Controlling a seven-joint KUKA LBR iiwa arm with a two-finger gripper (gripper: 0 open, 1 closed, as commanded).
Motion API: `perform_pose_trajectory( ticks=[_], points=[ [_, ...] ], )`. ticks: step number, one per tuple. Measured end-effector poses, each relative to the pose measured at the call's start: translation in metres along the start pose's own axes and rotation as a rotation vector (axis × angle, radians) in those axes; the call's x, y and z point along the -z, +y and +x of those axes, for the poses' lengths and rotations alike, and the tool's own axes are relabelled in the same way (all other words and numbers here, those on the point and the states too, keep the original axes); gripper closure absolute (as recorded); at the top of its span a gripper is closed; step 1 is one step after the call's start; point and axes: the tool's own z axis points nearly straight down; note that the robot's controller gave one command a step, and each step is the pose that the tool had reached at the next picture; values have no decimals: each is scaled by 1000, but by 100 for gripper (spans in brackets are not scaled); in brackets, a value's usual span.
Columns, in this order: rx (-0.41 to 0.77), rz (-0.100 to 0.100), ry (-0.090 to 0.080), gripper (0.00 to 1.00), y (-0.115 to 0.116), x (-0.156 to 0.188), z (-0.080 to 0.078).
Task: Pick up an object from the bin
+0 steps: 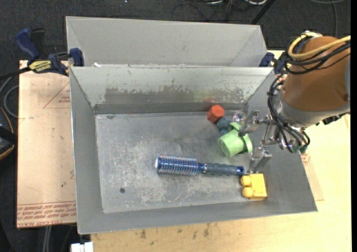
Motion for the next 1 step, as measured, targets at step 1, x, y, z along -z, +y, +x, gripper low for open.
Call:
perform_pose_trajectory(
  ticks=[1],
  points=[
    [201,-2,3,0,7,-128,3]
  ],
)
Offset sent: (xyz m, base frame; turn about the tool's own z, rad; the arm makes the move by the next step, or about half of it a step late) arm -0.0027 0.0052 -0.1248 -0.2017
